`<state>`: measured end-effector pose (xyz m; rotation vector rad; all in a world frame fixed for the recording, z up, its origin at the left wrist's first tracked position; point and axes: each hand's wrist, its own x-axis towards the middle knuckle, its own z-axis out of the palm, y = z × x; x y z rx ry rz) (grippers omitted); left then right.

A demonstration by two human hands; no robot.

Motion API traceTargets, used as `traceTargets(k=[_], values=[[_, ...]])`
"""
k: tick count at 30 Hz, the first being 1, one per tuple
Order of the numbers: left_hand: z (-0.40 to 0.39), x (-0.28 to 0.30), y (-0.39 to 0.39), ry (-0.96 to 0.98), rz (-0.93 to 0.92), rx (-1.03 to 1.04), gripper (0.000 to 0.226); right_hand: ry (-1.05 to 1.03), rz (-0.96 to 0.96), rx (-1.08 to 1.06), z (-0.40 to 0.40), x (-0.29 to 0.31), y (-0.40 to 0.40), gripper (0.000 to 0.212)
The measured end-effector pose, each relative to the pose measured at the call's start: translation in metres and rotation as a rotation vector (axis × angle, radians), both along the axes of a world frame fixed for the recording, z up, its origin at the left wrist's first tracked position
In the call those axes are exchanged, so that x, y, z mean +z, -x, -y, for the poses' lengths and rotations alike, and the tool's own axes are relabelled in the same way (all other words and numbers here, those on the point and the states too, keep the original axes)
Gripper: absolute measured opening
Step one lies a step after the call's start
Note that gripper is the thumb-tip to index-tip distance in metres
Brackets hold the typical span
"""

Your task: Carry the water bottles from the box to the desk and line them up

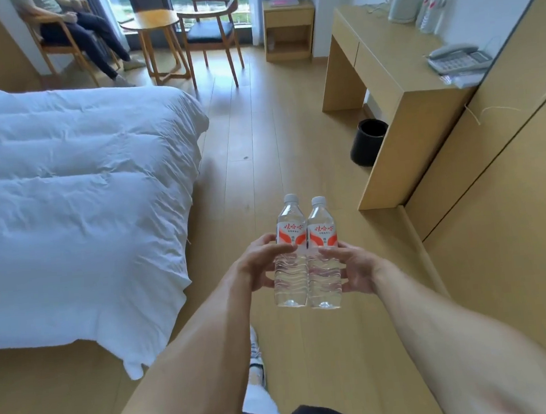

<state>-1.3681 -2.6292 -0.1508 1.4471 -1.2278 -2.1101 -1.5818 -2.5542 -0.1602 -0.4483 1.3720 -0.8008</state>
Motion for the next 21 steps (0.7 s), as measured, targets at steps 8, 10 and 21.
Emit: traceTargets(k=[8,10,21], values=[[0.182,-0.009,0.029,-0.008,-0.014,-0.092,0.046,-0.024,-0.018,-0.104,0.159,0.0,0.021,0.058],[0.226,-0.007,0.038,-0.004,-0.026,-0.123,0.048,-0.006,-0.008,-0.146,0.194,0.003,0.027,0.06],[0.397,-0.009,0.104,0.008,-0.022,-0.205,0.05,0.003,-0.029,-0.238,0.347,0.012,0.077,0.061]])
